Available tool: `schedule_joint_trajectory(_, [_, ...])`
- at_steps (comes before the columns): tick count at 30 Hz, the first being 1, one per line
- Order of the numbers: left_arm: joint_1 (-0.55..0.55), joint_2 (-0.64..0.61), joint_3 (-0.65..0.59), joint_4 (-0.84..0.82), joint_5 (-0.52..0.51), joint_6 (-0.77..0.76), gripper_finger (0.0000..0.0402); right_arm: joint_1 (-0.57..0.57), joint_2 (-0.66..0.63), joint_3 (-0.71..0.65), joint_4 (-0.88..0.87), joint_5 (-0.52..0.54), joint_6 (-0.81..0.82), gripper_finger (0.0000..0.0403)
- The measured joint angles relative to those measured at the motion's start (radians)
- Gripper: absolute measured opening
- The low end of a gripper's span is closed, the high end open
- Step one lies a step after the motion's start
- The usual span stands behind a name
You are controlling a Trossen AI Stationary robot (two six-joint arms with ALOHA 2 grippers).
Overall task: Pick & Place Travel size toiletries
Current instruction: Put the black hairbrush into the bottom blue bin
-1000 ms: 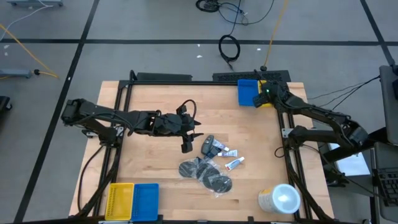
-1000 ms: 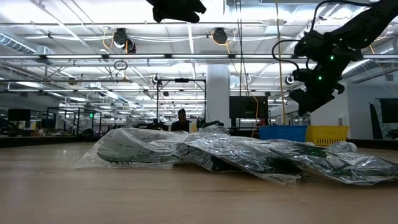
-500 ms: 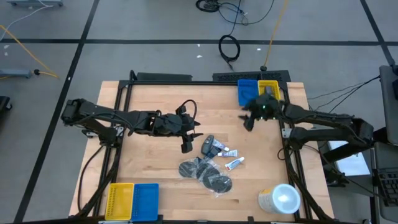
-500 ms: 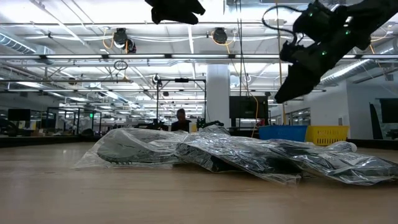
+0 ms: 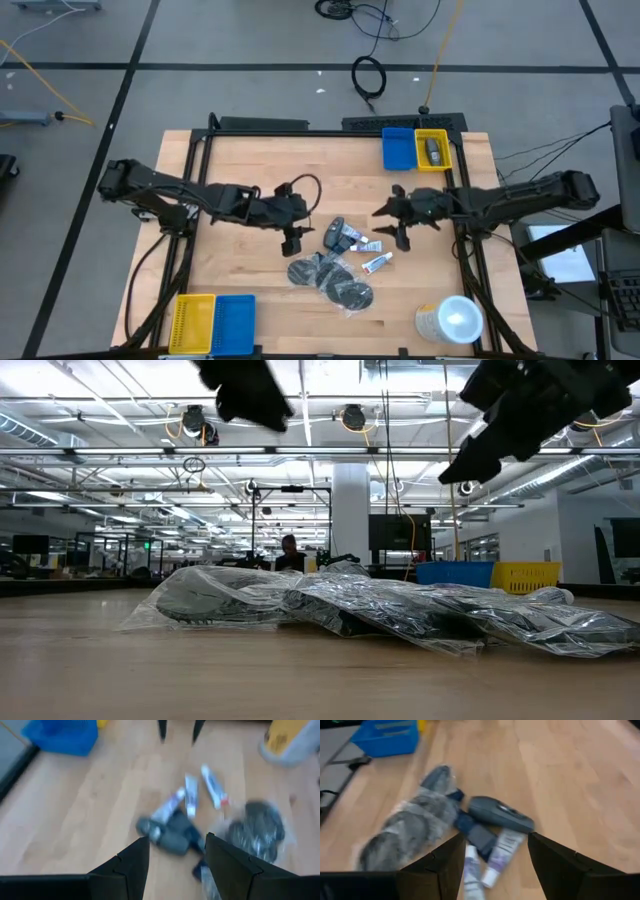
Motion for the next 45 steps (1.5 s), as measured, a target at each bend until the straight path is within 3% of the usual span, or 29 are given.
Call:
schedule_joint_trajectory(7, [0.029,0.001,-0.193,0.042,0.118,-0.172,0.0191,0.12,0.0,0.0,0.05,0.085,0.005,0.0207])
schedule_joint_trajectory(16, [0.073,0.002,-0.385,0.293,0.376,-0.275,0.0191,0.175,0.0,0.0,0.083,0.128,0.005,0.0208])
schedule_joint_trajectory(22, [0.074,0.002,-0.47,0.35,0.439,-0.366,0.0191,0.18,0.0,0.0,0.083,0.128,0.005,0.0208])
schedule_joint_trajectory(31, [0.073,0.002,-0.59,0.63,0.49,-0.47,0.0191,0.179,0.001,0.0,0.083,0.129,0.005,0.0208])
schedule_joint_trajectory(34, [0.062,0.008,-0.605,0.654,0.487,-0.494,0.0191,0.179,0.001,0.0,0.083,0.129,0.005,0.0208])
schedule_joint_trajectory(37, [0.046,0.043,-0.607,0.65,0.481,-0.504,0.0191,0.179,0.001,0.0,0.084,0.128,0.005,0.0208])
schedule_joint_trajectory(45, [0.02,0.227,-0.606,0.853,0.552,-0.543,0.0191,0.179,0.001,-0.001,0.091,0.127,0.005,0.0208])
